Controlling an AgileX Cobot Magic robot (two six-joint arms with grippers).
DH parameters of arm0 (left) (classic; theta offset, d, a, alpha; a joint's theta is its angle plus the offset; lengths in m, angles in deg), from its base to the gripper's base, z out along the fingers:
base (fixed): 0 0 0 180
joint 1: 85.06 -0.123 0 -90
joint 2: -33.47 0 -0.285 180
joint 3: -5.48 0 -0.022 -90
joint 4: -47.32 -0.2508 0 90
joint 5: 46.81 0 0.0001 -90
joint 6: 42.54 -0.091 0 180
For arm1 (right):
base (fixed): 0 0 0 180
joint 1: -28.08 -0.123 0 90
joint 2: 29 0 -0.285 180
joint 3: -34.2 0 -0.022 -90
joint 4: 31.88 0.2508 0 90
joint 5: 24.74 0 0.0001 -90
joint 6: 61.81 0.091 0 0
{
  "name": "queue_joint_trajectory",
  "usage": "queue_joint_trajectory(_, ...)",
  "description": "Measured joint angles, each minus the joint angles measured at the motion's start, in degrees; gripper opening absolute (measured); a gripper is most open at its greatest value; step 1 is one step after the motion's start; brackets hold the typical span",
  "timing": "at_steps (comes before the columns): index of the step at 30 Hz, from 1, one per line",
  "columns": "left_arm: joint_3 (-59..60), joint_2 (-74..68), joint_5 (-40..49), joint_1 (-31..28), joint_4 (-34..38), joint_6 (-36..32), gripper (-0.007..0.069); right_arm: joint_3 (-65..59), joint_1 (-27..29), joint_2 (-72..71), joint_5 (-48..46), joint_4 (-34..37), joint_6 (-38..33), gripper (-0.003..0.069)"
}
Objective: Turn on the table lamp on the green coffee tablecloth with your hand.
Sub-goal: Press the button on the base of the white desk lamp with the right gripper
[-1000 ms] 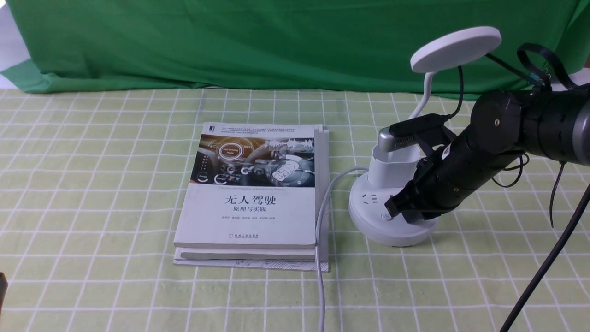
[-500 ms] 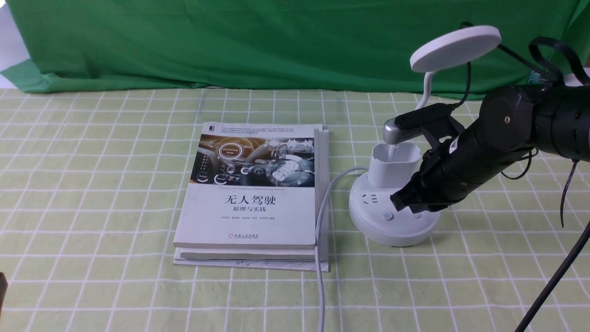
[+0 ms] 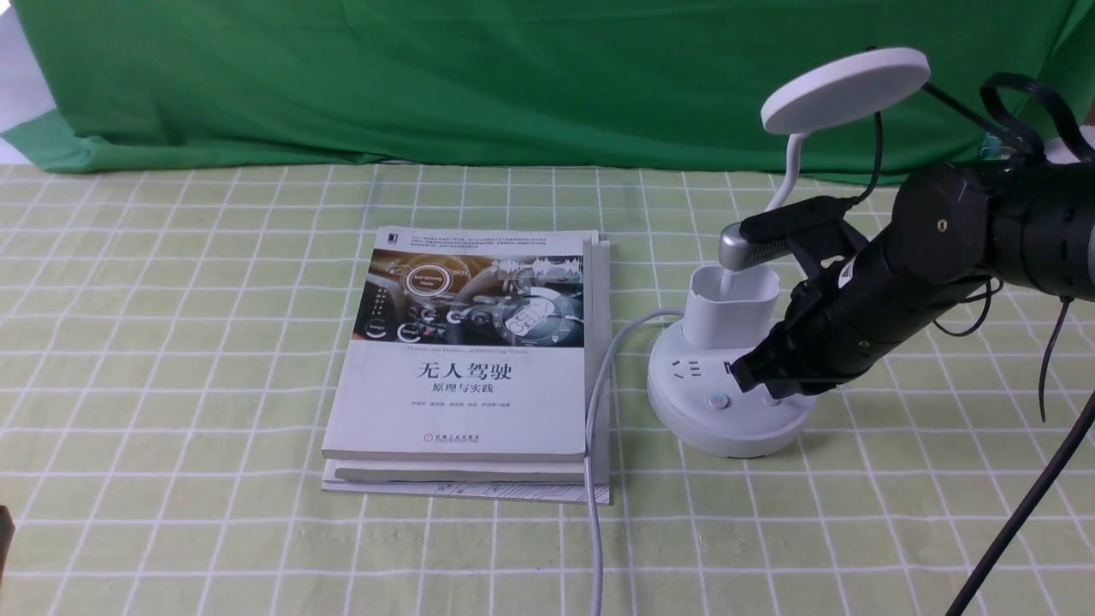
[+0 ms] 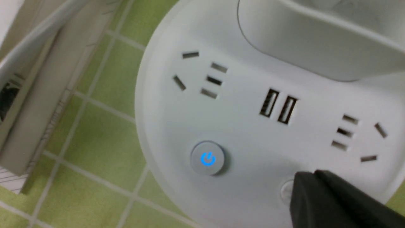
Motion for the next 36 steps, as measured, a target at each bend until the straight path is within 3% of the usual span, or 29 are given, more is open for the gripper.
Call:
queue_joint_trajectory(25,0.0,0.0,0.0,0.0,0.0,0.0,0.0242,-0.1,-1.4,-2.4,-4.1,0.5,0.5,0.0033)
queue_joint_trajectory(36,0.0,0.0,0.0,0.0,0.0,0.0,0.0242,-11.2,-1.4,-17.4,-5.7,0.5,1.9,0.0033)
